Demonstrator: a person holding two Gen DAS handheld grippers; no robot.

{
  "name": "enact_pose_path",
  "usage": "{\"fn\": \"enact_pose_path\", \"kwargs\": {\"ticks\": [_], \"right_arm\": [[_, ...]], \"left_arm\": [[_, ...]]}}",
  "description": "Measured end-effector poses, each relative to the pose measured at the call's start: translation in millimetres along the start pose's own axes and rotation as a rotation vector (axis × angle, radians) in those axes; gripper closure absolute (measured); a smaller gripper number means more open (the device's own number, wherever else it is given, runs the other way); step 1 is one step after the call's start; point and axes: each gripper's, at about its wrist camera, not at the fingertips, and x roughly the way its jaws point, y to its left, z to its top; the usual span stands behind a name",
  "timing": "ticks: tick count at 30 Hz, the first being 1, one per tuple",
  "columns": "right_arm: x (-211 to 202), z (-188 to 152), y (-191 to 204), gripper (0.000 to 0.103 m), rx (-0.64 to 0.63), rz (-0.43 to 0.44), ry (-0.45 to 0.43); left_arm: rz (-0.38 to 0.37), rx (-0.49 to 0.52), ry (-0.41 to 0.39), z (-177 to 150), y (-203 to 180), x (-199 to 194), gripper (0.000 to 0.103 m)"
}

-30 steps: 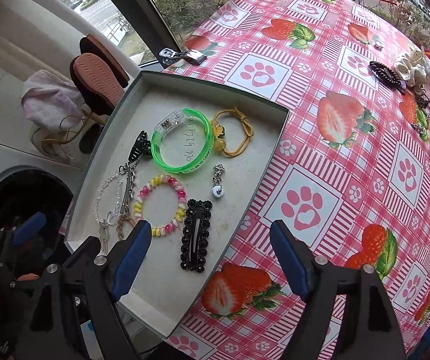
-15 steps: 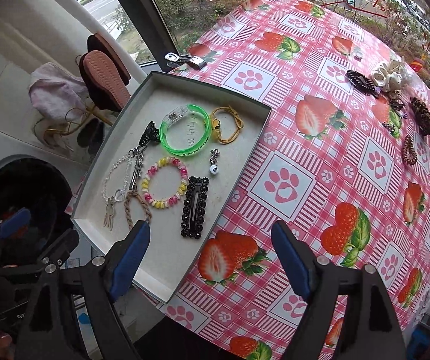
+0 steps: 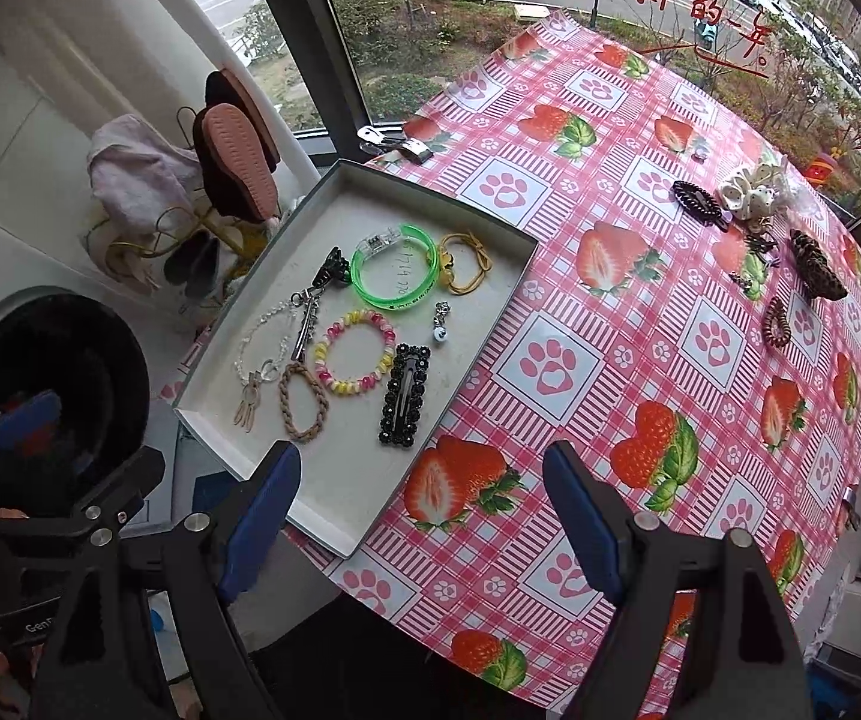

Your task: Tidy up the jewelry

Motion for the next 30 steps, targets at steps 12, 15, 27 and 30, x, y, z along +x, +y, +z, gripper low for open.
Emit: {"fn": "enact_pose_path", "kwargs": {"ticks": [12,15,27,30], "right_arm": [[-26,-10,5,0.018,0.02,-0.037,-0.018],[-29,-10,7,0.018,0.021,-0.041,-0.021],[-30,-5,14,0.018,0.018,-0.048,-0.026],[-30,-4,14,0.018,0.017,-0.048,-0.024]], "left_arm": [[0.007,0.014,-0.002,-2,0,-19,0.0],[0.007,0.021,-0.004,-1,1,-22,0.0],[0.005,0.021,0.003,1,6,-22,0.0],[0.004,0.02,0.005,1,6,-21,0.0]]}}
